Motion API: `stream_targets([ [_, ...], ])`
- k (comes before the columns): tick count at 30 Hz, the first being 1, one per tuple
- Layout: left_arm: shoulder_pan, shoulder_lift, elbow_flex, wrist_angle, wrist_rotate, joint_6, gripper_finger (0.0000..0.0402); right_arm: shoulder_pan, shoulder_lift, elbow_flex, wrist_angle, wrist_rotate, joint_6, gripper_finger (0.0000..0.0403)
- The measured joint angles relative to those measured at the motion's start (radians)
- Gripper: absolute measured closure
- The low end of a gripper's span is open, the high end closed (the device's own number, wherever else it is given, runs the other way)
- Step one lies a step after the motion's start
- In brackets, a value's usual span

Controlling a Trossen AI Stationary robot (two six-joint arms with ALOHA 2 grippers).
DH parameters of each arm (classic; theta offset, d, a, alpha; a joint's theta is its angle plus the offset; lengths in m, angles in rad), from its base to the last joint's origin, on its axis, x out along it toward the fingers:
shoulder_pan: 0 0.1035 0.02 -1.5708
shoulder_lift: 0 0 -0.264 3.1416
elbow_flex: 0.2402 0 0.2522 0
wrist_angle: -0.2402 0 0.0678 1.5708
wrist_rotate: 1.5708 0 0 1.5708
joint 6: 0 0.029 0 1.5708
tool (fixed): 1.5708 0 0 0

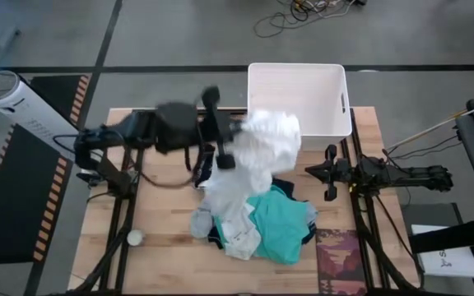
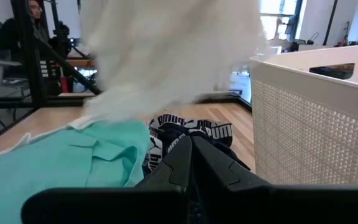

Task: Sort clothes
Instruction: Put the white dress into the white laundry bin

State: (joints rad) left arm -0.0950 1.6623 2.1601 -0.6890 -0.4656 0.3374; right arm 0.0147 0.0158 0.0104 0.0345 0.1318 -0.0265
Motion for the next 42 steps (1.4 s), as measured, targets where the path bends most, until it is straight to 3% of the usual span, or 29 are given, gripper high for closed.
stream_targets([
  [3,0.059,0.001,0.057,0.04,0.011,0.043,0.0401,0.0,0.0,0.0,0.0,0.0,0.0,0.0403],
  [14,0.277,0.004,0.097,0.295,0.292,0.036,0.0401,0.0,0.0,0.0,0.0,0.0,0.0,0.0403],
  [18,0.334,0.026,0.114,0.403,0.406,-0.001,0.0402,0.0,0.0,0.0,0.0,0.0,0.0,0.0403],
  [24,0.384,0.112,0.196,0.482,0.486,-0.03,0.0401,0.0,0.0,0.0,0.0,0.0,0.0,0.0403],
  [31,0.458,0.202,0.191,0.769,0.681,-0.242,0.0401,0.0,0.0,0.0,0.0,0.0,0.0,0.0403],
  [38,0.56,0.331,0.195,1.117,0.775,-0.543,0.0401,0.0,0.0,0.0,0.0,0.0,0.0,0.0403],
  [42,0.599,0.397,0.194,1.223,0.788,-0.65,0.0401,0.0,0.0,0.0,0.0,0.0,0.0,0.0403],
])
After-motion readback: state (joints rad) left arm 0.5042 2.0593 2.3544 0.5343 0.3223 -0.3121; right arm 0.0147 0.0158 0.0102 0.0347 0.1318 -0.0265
